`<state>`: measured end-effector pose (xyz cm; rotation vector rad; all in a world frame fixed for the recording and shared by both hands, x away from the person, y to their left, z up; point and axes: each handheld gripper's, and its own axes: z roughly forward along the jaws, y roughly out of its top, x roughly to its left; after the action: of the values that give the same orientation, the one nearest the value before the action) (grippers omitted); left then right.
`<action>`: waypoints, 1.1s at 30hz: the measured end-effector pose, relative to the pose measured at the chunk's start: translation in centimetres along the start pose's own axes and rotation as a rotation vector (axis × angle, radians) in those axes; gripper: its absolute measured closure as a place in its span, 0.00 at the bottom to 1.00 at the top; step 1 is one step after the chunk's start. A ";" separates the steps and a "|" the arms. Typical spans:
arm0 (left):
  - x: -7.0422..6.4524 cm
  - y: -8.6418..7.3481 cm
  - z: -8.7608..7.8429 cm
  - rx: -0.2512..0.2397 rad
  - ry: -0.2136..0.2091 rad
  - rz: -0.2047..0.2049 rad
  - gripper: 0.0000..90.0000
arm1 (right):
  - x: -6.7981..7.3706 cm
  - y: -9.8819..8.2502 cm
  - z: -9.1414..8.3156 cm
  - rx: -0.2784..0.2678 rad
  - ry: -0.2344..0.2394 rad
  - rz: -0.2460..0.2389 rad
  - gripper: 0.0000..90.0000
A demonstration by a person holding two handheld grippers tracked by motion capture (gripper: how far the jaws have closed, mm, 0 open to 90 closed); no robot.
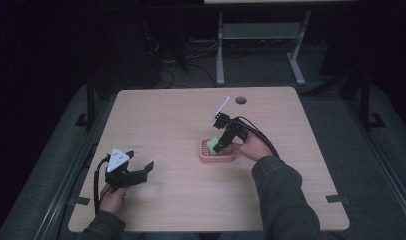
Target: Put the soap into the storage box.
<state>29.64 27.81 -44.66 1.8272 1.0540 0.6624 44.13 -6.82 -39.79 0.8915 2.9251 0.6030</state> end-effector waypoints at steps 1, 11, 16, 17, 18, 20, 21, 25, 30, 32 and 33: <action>0.0 0.0 0.0 0.000 0.001 -0.001 0.16 | 0.0 0.0 0.0 -0.001 -0.001 -0.002 0.28; 0.0 0.0 0.0 0.003 0.000 -0.002 0.16 | 0.1 -0.5 -0.8 -0.006 -0.009 -0.001 0.28; -0.1 0.0 0.0 0.003 -0.002 -0.003 0.16 | 0.1 -0.8 -1.1 -0.007 -0.007 0.004 0.27; -0.1 0.0 0.0 0.002 -0.002 -0.004 0.16 | 0.1 -0.9 -1.2 -0.005 -0.005 0.009 0.27; -0.1 0.0 0.0 0.002 -0.002 -0.004 0.16 | 0.1 -0.9 -1.2 -0.005 -0.005 0.009 0.27; -0.1 0.0 0.0 0.002 -0.001 -0.005 0.16 | 0.1 -1.0 -1.3 -0.011 -0.004 0.005 0.27; -0.1 0.0 0.0 0.001 -0.002 -0.004 0.16 | 0.1 -1.0 -1.3 -0.011 -0.004 0.005 0.27; -0.1 -0.1 0.0 0.001 -0.004 -0.003 0.16 | 0.2 -1.2 -1.6 -0.009 -0.007 0.006 0.27; -0.1 -0.1 0.0 0.004 -0.003 -0.002 0.16 | 0.1 -2.0 -1.7 -0.019 -0.006 0.022 0.27; -0.1 -0.1 0.0 0.005 -0.003 0.000 0.16 | -0.1 -2.5 -1.7 -0.020 -0.006 0.026 0.27; -0.1 -0.1 0.1 0.003 -0.003 -0.001 0.16 | -0.2 -2.6 -1.8 -0.018 -0.006 0.029 0.27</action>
<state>29.63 27.72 -44.77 1.8299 1.0542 0.6574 42.62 -9.53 -39.10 0.9335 2.9018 0.6256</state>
